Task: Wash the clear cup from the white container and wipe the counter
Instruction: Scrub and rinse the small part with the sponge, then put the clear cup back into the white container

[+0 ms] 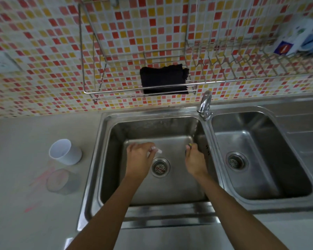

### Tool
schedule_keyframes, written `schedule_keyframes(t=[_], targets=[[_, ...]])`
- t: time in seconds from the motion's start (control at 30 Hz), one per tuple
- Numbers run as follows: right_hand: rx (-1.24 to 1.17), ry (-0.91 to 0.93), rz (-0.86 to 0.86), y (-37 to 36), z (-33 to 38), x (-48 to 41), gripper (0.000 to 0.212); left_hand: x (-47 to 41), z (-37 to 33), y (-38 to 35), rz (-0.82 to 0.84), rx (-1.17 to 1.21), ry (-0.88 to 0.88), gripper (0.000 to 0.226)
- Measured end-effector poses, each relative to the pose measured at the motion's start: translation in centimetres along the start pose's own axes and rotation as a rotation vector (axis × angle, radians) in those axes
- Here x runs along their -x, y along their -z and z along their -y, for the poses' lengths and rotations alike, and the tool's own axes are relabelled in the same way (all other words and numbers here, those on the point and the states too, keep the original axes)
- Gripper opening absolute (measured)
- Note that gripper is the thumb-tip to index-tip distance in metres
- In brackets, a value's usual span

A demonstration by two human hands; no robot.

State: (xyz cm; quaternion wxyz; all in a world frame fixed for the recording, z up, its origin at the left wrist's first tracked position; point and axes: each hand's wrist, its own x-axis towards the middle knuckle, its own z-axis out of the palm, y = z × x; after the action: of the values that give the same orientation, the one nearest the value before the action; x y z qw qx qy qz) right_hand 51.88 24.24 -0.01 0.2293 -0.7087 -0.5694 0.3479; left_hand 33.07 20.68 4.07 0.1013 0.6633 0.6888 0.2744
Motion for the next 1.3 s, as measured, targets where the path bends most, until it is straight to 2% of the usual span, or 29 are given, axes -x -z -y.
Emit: schedule_keyframes(t=[0.1, 0.17, 0.23, 0.3, 0.37, 0.47, 0.53, 0.6, 0.7, 0.9, 1.07, 1.13, 1.23, 1.3], targets=[[-0.050, -0.010, 0.067, -0.2, 1.3, 0.4, 0.022, -0.1, 1.2, 0.7, 0.054, -0.033, -0.007, 0.006], [-0.145, -0.004, 0.112, 0.2, 3.5, 0.8, 0.017, -0.6, 2.1, 1.8, 0.021, -0.010, -0.009, 0.009], [-0.247, 0.031, 0.116, 1.0, 6.6, 1.5, 0.025, -1.3, 2.7, 3.5, -0.019, 0.002, -0.034, 0.014], [-0.318, 0.115, 0.120, 2.3, 10.7, 2.5, 0.036, -2.1, 2.9, 5.9, -0.069, 0.065, -0.051, 0.013], [-0.361, 0.258, 0.130, 3.4, 15.0, 3.2, 0.034, -3.0, 3.3, 8.3, -0.096, 0.111, -0.045, 0.013], [-0.392, 0.473, 0.077, 4.8, 21.9, 3.5, 0.039, -3.8, 4.3, 11.7, -0.118, 0.123, -0.066, 0.011], [-0.426, 0.539, -0.008, 4.8, 25.5, 2.8, 0.040, -4.2, 5.1, 13.6, -0.141, 0.131, -0.057, 0.009], [-0.431, 0.569, -0.119, 4.5, 28.4, 1.5, 0.032, -4.5, 6.2, 15.0, -0.148, 0.139, -0.033, 0.009], [-0.343, 0.572, -0.173, 2.8, 31.4, -1.8, 0.015, -5.0, 7.9, 16.7, -0.175, 0.130, -0.031, 0.011], [0.047, 0.469, -0.102, -1.3, 32.9, -6.7, 0.028, -5.1, 10.3, 19.1, -0.219, 0.100, -0.028, 0.009], [0.309, 0.395, -0.069, -3.4, 32.4, -9.5, 0.018, -5.3, 12.6, 19.9, -0.238, 0.100, -0.032, 0.009], [0.359, 0.391, -0.072, -3.4, 32.2, -9.6, 0.021, -5.4, 13.4, 20.1, -0.233, 0.109, -0.025, 0.009], [0.315, 0.451, -0.131, -2.8, 32.2, -7.4, 0.040, -5.5, 14.8, 20.7, -0.239, 0.126, 0.004, 0.009], [0.274, 0.573, -0.287, -3.1, 32.1, -4.8, 0.039, -5.3, 16.1, 21.4, -0.268, 0.119, 0.011, 0.009]])
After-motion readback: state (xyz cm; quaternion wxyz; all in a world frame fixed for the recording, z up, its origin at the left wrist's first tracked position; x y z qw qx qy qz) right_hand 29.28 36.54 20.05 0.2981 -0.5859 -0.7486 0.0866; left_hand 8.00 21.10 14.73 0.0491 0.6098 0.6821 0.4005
